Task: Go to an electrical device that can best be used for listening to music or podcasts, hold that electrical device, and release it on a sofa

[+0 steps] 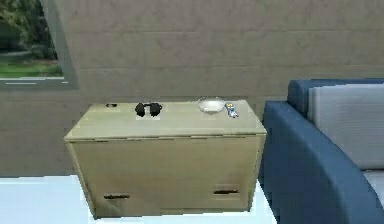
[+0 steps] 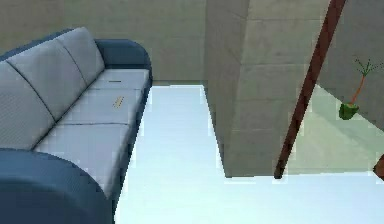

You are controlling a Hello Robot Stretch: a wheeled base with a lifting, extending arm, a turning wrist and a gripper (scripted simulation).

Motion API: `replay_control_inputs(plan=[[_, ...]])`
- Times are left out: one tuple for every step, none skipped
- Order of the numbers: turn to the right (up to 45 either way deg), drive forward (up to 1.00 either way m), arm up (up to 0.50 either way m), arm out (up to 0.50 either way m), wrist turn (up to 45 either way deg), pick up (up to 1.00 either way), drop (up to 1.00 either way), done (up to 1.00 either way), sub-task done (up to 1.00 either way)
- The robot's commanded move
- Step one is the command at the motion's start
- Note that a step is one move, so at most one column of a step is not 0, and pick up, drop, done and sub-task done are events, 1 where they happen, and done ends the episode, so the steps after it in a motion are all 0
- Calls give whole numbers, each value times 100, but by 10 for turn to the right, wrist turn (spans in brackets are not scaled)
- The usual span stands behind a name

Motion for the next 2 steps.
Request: replay_control_inputs(plan=[[30,0,0,0,0,0,0,0,0],[0,45,0,0,0,0,0,0,0]])
